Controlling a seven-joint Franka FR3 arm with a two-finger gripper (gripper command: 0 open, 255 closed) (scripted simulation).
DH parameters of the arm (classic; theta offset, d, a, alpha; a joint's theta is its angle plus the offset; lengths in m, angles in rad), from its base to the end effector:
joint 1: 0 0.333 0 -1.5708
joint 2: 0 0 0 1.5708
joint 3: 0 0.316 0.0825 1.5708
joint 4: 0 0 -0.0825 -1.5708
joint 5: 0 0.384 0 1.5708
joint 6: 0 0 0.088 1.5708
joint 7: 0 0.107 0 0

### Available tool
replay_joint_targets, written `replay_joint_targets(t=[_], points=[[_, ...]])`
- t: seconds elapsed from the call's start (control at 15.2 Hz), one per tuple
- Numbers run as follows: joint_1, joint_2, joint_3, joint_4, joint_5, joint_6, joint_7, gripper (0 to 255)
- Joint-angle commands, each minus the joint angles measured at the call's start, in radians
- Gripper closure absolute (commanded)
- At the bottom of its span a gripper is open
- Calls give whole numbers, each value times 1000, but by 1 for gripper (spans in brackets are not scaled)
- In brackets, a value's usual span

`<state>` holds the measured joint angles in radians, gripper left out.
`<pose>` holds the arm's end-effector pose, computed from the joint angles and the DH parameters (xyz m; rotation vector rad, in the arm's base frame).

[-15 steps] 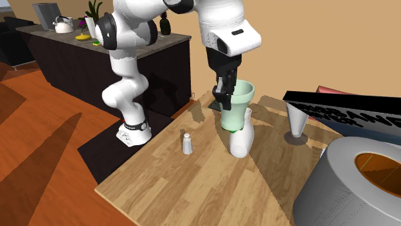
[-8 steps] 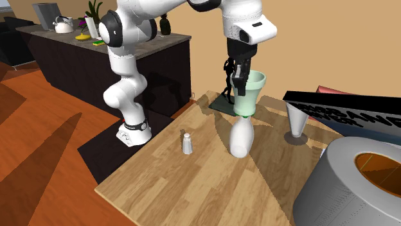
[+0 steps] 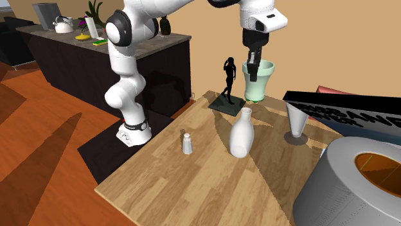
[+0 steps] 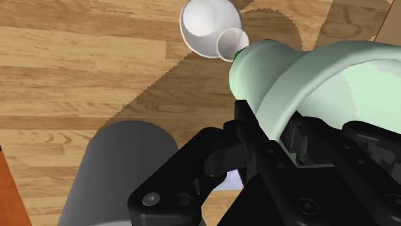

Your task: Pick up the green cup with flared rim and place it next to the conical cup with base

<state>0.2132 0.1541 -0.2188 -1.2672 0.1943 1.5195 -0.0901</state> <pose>0.5941 0.0311 0.6768 -2.9777 -0.1618 -0.1622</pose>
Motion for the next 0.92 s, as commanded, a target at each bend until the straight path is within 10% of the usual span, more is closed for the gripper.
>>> replay_joint_targets(t=[0.0,0.59,0.86], points=[[27,6,18,1,-6,13,44,255],[140,122,88,159,-25,-1,233,255],[147,86,89,50,-31,72,227,255]])
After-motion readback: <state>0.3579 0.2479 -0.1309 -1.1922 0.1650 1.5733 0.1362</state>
